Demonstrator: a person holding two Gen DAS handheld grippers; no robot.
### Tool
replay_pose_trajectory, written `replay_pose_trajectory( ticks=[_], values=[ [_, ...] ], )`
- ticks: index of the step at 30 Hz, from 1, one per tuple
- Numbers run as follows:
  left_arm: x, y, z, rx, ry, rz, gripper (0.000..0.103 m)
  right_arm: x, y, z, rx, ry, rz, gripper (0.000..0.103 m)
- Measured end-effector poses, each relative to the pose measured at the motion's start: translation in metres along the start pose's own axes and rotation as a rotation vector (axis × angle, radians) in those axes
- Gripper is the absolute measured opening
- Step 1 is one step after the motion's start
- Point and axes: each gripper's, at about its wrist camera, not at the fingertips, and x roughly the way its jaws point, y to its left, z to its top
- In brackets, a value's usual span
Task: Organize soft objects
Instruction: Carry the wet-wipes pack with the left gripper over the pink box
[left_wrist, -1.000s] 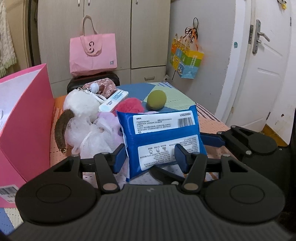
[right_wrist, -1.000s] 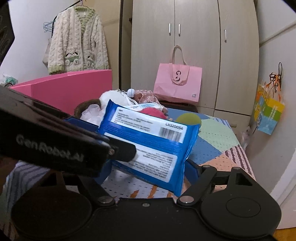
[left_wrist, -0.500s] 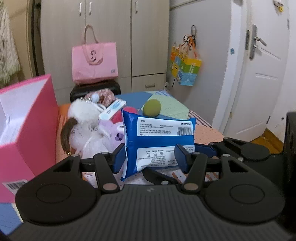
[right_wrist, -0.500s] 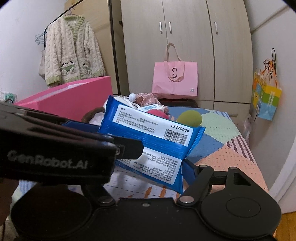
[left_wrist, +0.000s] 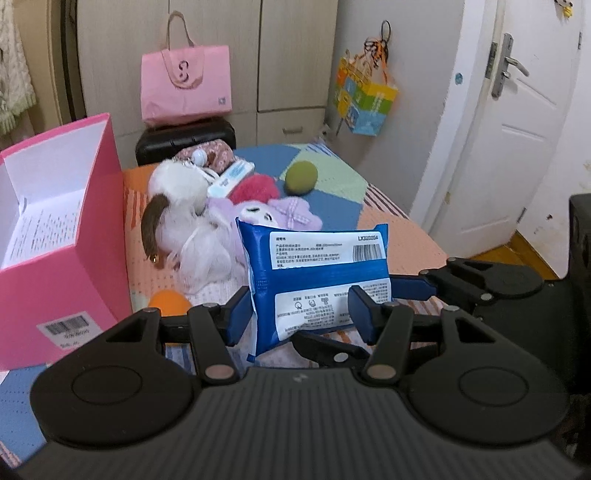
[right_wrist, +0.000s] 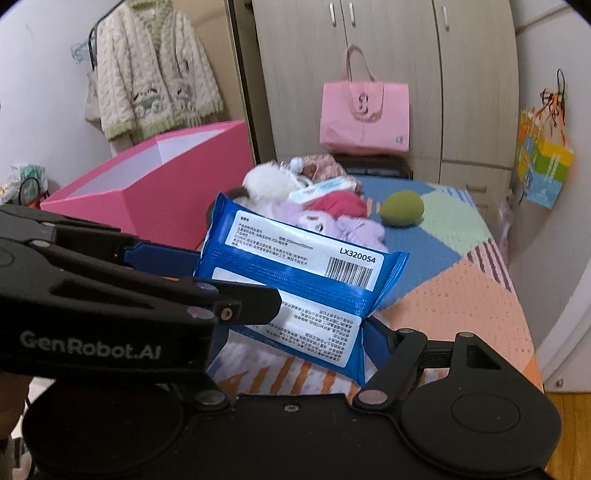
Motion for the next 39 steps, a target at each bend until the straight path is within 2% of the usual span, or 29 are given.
replay_pose_trajectory(
  ticks=[6,16,27,31,39],
  values=[
    [-0.024,0.006,-0.006,-0.008,0.019,0.007,0.055,-0.009,0.016,0.001,-0.003,0.047,0.033,0.08],
    [-0.082,0.022,-0.014,0.01,0.051,0.029,0.055,-0.03,0.063,0.01,-0.136,0.098,0.112,0.08],
    [-0.14,0.065,-0.014,-0.043,0.076,0.066,0.055,-0.041,0.122,0.035,-0.268,0.072,0.224,0.081],
    [-0.151,0.085,-0.01,-0.061,0.037,0.05,0.055,-0.042,0.14,0.048,-0.298,0.041,0.225,0.083],
    [-0.149,0.117,0.012,-0.085,-0.032,0.054,0.055,-0.025,0.158,0.082,-0.32,0.007,0.193,0.084]
  ],
)
